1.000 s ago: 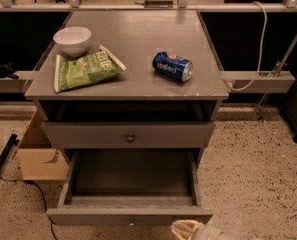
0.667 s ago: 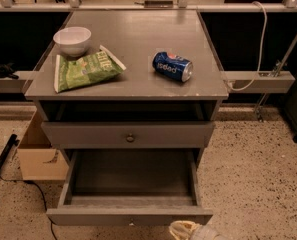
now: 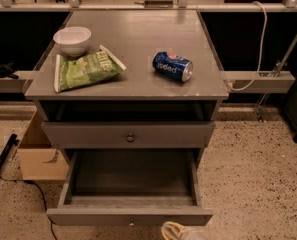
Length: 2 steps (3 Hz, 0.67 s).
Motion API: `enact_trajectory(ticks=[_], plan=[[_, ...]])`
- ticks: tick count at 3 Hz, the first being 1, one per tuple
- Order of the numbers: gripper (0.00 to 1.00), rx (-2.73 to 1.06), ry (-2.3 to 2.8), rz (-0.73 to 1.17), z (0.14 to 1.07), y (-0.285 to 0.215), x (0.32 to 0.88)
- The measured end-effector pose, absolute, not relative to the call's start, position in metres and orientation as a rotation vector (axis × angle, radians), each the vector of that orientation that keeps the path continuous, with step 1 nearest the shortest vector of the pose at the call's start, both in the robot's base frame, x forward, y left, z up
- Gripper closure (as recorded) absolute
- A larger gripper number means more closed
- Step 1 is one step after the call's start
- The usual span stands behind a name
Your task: Close middle drawer
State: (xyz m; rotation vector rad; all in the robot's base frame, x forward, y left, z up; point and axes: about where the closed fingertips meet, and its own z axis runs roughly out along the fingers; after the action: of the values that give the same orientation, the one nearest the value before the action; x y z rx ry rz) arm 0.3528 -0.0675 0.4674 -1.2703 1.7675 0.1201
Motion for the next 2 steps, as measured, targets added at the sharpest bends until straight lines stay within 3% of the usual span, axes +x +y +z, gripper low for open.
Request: enact_trajectory(ticks=[1,2], plan=[[1.00,-1.227,1.777,0.016,0.4703,-0.0831,0.3680],[1.00,-1.236,1.771,0.031,0.4717,-0.0851,0.3616]])
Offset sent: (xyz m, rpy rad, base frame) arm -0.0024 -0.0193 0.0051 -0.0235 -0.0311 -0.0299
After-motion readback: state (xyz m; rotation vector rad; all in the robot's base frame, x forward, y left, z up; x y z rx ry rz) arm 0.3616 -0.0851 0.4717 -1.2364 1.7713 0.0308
